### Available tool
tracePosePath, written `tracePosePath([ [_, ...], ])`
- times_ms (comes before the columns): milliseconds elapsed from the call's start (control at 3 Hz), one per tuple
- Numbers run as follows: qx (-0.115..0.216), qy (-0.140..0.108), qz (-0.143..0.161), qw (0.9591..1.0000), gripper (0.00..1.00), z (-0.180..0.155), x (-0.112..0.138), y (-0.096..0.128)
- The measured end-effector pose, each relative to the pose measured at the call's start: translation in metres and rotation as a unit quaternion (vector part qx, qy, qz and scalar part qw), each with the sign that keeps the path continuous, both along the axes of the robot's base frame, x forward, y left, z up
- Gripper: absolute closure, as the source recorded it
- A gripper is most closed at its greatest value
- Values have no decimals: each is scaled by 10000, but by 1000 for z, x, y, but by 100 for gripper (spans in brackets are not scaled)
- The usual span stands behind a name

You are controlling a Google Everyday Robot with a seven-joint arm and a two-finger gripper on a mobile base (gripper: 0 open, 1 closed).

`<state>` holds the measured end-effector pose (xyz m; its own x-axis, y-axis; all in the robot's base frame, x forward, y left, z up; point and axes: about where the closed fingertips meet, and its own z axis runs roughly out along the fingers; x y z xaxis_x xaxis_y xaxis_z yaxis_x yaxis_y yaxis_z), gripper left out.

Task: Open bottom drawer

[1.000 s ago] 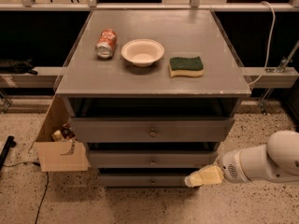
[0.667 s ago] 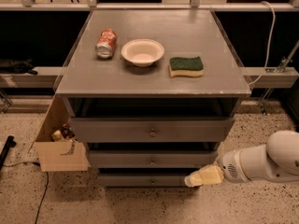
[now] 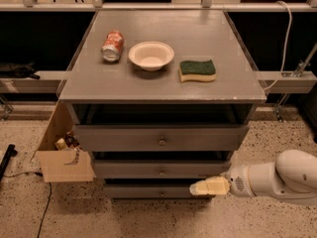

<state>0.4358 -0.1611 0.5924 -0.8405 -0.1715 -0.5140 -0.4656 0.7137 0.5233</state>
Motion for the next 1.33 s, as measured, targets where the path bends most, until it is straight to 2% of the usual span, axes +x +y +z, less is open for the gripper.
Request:
tracePosePath([
  [333,381,574,-274,9972,0,-60,6,11],
  [667,419,806,-429,9949,0,-89,10,9],
  [1000,39,84,-440,9990,0,-85,-13,12],
  [1333,-430,-717,-377,9958,0,-76,-9,24],
])
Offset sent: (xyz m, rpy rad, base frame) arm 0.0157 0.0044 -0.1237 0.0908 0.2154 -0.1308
